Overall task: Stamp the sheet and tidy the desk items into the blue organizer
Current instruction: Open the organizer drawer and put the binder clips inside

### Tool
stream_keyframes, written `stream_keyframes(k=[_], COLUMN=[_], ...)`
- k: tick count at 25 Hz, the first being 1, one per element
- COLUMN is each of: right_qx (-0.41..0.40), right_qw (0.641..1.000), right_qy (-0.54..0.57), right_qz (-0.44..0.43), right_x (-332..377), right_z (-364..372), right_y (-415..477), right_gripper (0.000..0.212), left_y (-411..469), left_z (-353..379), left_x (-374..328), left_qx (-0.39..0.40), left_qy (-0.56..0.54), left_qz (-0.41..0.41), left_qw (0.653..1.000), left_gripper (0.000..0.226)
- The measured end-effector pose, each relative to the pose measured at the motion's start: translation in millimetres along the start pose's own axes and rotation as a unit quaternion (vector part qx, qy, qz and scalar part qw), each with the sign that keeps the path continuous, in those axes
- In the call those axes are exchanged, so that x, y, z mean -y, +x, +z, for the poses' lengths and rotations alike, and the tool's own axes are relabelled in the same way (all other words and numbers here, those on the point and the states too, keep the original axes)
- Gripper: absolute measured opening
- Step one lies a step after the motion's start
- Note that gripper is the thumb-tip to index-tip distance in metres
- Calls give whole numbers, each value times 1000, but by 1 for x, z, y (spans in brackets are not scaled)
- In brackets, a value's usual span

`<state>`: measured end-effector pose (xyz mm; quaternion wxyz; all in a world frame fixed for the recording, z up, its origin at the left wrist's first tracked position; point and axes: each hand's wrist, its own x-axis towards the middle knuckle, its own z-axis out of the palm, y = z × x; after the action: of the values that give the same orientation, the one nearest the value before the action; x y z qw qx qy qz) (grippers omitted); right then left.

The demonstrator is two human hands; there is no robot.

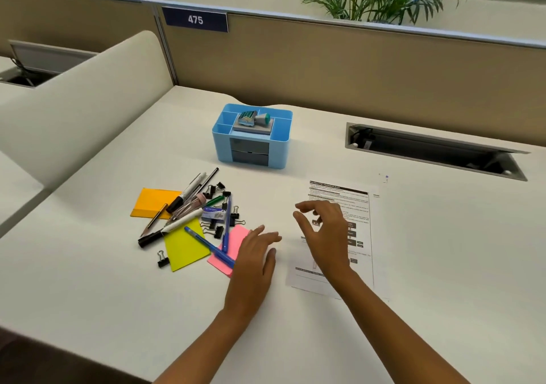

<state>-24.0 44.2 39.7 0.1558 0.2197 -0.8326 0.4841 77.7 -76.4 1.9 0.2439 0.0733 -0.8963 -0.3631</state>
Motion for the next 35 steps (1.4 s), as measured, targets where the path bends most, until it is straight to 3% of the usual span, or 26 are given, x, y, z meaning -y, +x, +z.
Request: stream_keyframes(k=[12,17,20,24,27,31,35], right_qx=[-67,-113,-118,-86,-89,-86,-91], right_qw=[994,985,970,931,878,824,753], right_qy=[-42,-26,28,138,232,313,401], right_qz=[80,129,212,327,409,464,513], right_x=[39,59,67,67,67,62,57], right_z=[112,142,149,157,164,171,182], right_y=[15,35,47,72,89,107,127], right_gripper=[9,9,10,14,17,23,23], left_y=[102,152,177,203,212,224,230], left_z=[-110,-121,-116,-91,-73,-63,-62], left_x=[100,114,115,122,132,143,150], left_qx=[-36,2,31,94,117,110,73], left_qy=[-4,-34,-34,38,75,121,98], left_qz=[-9,-20,-14,23,26,33,32], left_qw=[999,999,999,995,990,986,992], left_gripper=[23,32,39,57,62,64,56])
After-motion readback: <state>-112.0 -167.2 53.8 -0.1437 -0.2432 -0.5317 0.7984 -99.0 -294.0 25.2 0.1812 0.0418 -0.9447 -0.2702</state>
